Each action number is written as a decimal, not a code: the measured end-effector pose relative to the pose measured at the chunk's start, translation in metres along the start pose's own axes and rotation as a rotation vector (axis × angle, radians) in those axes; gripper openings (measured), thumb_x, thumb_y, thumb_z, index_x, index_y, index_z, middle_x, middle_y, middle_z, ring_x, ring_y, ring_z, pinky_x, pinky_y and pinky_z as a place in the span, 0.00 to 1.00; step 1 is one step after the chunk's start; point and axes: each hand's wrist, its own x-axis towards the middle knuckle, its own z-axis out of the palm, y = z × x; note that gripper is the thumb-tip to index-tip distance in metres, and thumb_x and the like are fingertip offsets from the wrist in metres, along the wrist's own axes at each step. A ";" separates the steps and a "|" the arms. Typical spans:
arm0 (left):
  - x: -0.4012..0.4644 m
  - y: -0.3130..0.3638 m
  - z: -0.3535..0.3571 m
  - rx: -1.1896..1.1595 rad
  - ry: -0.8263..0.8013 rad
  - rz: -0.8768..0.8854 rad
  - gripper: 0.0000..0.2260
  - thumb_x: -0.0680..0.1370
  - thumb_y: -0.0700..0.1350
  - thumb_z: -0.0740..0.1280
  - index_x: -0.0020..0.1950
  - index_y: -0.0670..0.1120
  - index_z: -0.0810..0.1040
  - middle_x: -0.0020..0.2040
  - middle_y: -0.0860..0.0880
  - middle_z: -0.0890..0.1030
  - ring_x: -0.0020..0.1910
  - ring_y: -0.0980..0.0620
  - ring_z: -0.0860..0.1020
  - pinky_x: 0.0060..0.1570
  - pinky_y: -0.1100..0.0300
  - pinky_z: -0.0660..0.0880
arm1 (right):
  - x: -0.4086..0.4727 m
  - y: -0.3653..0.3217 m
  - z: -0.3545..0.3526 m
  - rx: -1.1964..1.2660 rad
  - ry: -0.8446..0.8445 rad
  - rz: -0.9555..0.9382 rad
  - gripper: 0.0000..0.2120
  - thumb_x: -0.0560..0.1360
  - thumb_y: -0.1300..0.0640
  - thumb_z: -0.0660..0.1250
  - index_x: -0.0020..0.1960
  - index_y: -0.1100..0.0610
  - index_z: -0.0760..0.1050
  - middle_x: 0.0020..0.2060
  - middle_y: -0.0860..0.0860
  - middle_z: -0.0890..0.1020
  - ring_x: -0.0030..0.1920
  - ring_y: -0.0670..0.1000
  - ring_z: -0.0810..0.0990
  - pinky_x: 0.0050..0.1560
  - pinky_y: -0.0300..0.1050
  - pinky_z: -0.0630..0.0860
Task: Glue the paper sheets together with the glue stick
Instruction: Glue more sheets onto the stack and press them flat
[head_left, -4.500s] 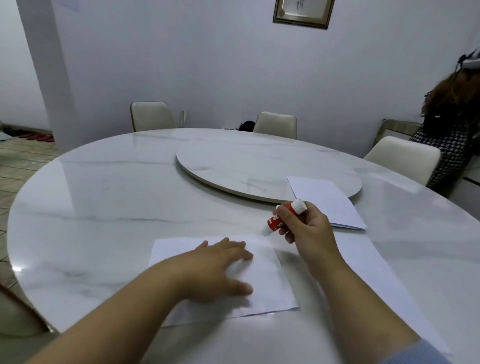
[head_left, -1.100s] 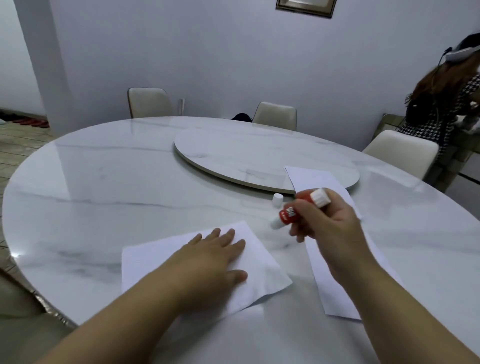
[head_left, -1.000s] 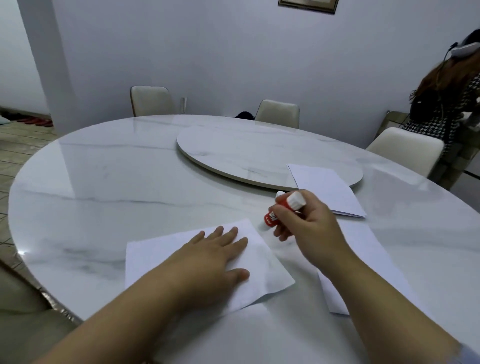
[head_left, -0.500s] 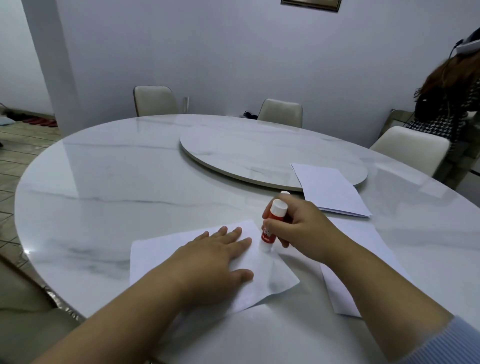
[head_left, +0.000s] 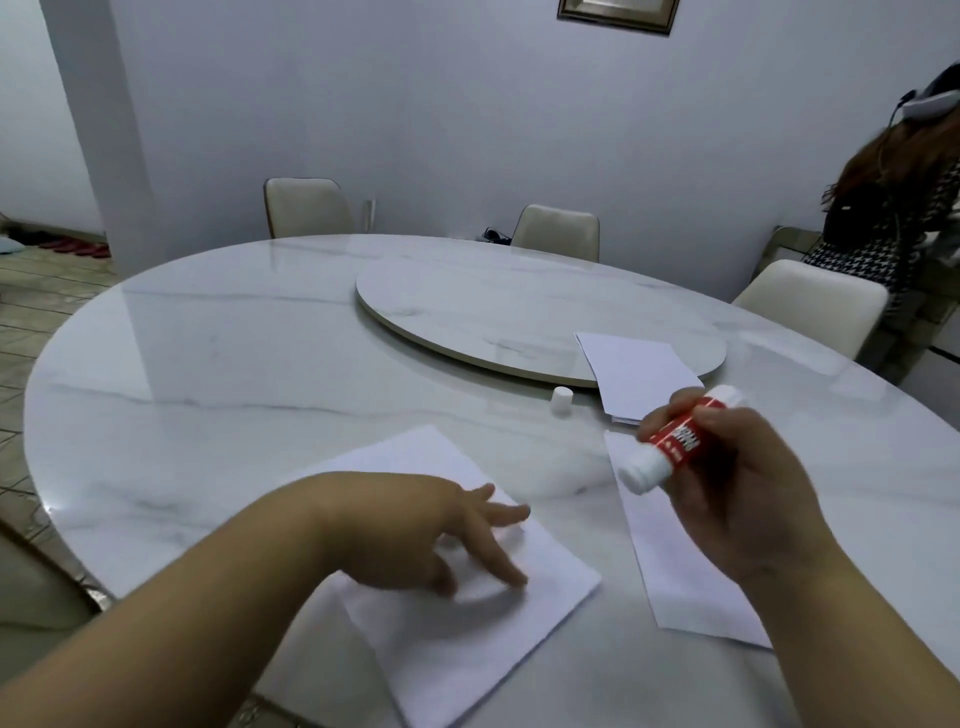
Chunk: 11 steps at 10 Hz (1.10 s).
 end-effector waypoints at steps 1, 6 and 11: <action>-0.001 0.006 0.014 -0.048 0.441 -0.174 0.18 0.79 0.52 0.61 0.69 0.61 0.66 0.73 0.63 0.63 0.71 0.61 0.60 0.67 0.65 0.57 | -0.001 -0.010 0.006 0.010 0.040 -0.033 0.08 0.72 0.63 0.58 0.37 0.57 0.74 0.27 0.54 0.81 0.28 0.49 0.79 0.23 0.34 0.70; 0.008 -0.009 0.042 0.108 0.488 -0.353 0.30 0.78 0.61 0.51 0.77 0.55 0.47 0.78 0.58 0.47 0.77 0.58 0.46 0.75 0.59 0.43 | 0.053 0.074 0.069 -0.969 -0.187 -0.170 0.04 0.74 0.57 0.64 0.47 0.56 0.72 0.38 0.57 0.83 0.34 0.56 0.79 0.44 0.56 0.78; 0.011 -0.013 0.040 0.136 0.425 -0.364 0.31 0.78 0.61 0.51 0.77 0.54 0.45 0.78 0.57 0.45 0.77 0.57 0.45 0.76 0.56 0.44 | 0.010 0.038 0.047 -1.072 -0.330 -0.055 0.03 0.69 0.55 0.65 0.41 0.55 0.74 0.36 0.53 0.81 0.35 0.54 0.76 0.36 0.48 0.73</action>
